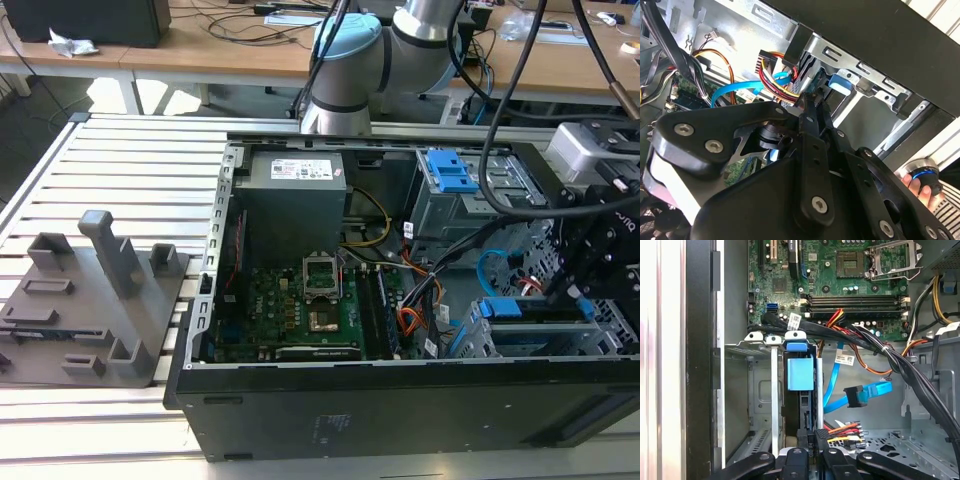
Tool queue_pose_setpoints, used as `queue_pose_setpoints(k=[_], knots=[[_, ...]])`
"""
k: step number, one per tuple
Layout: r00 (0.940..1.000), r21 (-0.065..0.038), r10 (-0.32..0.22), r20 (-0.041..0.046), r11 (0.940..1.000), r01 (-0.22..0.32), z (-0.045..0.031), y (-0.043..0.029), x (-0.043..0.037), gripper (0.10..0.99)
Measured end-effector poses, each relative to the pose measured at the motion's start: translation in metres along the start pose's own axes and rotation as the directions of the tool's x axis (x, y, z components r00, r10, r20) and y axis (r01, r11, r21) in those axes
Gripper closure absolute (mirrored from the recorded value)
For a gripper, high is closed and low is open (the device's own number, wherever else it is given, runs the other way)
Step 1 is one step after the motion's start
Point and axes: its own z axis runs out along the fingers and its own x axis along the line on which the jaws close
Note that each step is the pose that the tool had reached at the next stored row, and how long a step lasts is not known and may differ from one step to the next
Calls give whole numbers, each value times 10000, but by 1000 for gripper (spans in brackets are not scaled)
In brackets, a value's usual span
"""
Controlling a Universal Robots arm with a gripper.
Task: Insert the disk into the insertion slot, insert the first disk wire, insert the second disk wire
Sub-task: 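Insert the first disk wire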
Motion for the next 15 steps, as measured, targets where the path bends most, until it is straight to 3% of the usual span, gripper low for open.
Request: queue_pose_setpoints(k=[8,9,11,13,15], knots=[[10000,-1,-1,31,10000,1,24,-1,9,898],[10000,0,-1,21,10000,1,19,-1,9,835],[10000,0,-1,20,10000,1,18,-1,10,835],[10000,1,0,17,10000,0,-8,1,11,835],[10000,0,0,19,10000,0,-108,5,14,835]])
